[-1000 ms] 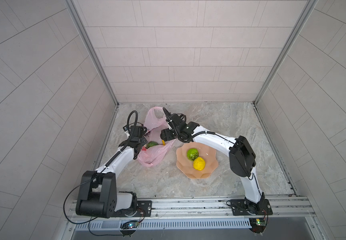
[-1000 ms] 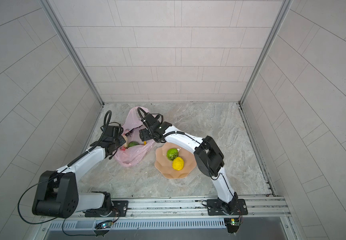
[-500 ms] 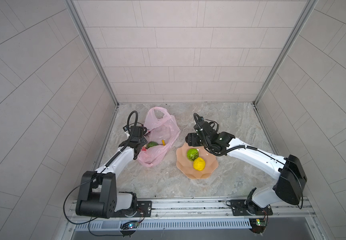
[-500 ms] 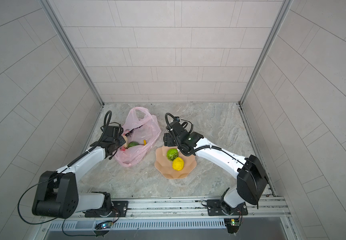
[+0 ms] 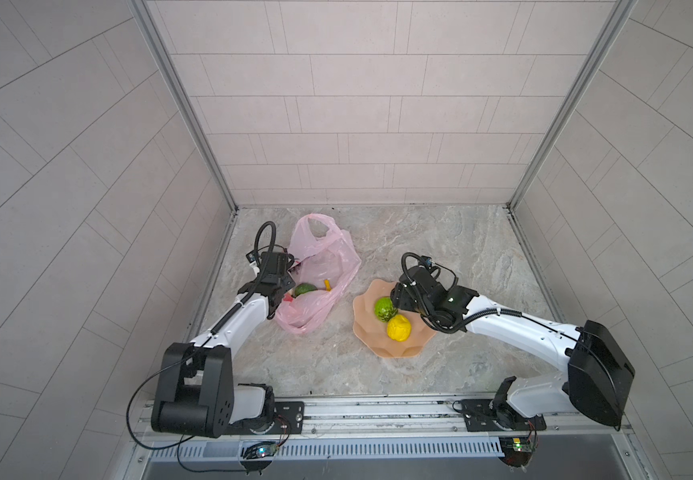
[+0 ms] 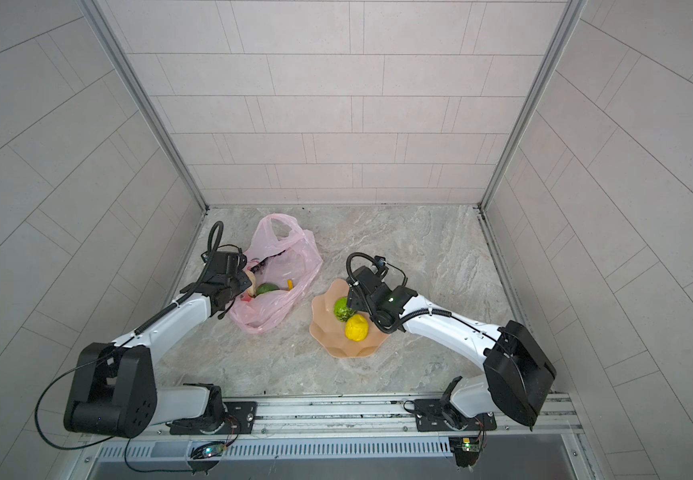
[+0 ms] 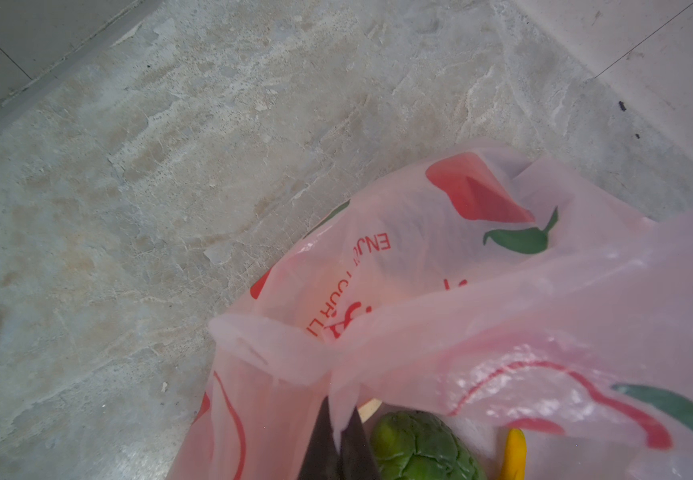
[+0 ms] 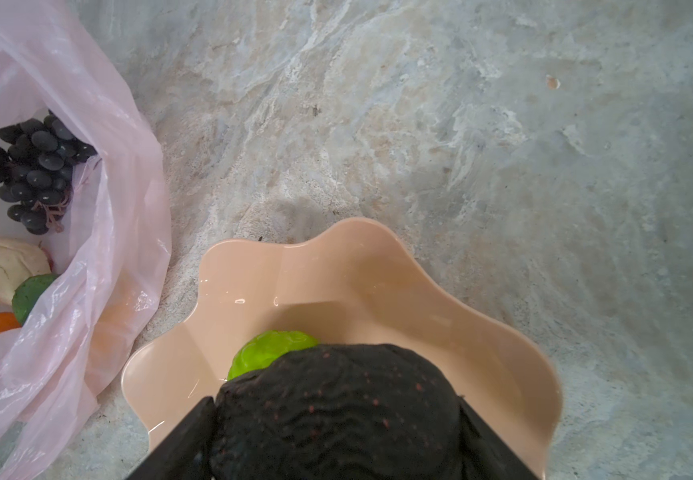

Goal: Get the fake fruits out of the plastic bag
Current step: 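Lower the dark avocado into the bowl and open the right gripper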

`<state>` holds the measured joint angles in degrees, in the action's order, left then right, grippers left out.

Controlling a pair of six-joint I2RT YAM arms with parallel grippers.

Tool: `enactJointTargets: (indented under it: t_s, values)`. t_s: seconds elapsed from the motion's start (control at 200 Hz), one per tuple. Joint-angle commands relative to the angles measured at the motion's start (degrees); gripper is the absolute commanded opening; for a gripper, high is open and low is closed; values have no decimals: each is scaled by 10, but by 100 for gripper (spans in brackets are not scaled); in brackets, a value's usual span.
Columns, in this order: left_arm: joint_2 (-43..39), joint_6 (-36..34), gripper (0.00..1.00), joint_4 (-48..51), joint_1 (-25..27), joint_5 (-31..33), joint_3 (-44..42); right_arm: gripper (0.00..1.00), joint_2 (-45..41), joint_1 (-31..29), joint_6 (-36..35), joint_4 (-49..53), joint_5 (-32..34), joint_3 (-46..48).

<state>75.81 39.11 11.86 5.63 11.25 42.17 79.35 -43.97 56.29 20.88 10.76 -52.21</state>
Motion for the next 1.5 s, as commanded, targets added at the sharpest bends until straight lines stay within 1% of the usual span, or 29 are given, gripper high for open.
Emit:
enactJointTargets:
  t_s: [0.0, 0.2, 0.41, 0.726, 0.896, 1.111, 1.321, 1.496]
  values:
    - [-12, -4, 0, 4, 0, 10, -4, 65, -18, -2, 47, -14, 23, 11]
    - [-13, -4, 0, 5, 0, 9, -4, 65, -10, -3, 68, -13, 35, 20]
    - [-14, -4, 0, 6, 0, 9, -4, 65, 16, -2, 91, -16, 29, 23]
    - [-12, -4, 0, 5, 0, 11, -4, 69, 32, -4, 107, -7, 27, 27]
    - [-12, -4, 0, 6, 0, 11, -4, 79, 33, -6, 107, -2, 28, 26]
    - [-11, -4, 0, 6, 0, 16, -5, 81, 21, -11, 99, 7, 41, 19]
    - [-16, -3, 0, 7, 1, 21, -7, 91, 4, -21, 74, 43, 72, -7]
    - [-16, -3, 0, 8, 1, 25, -8, 95, -5, -25, 55, 61, 87, -25]
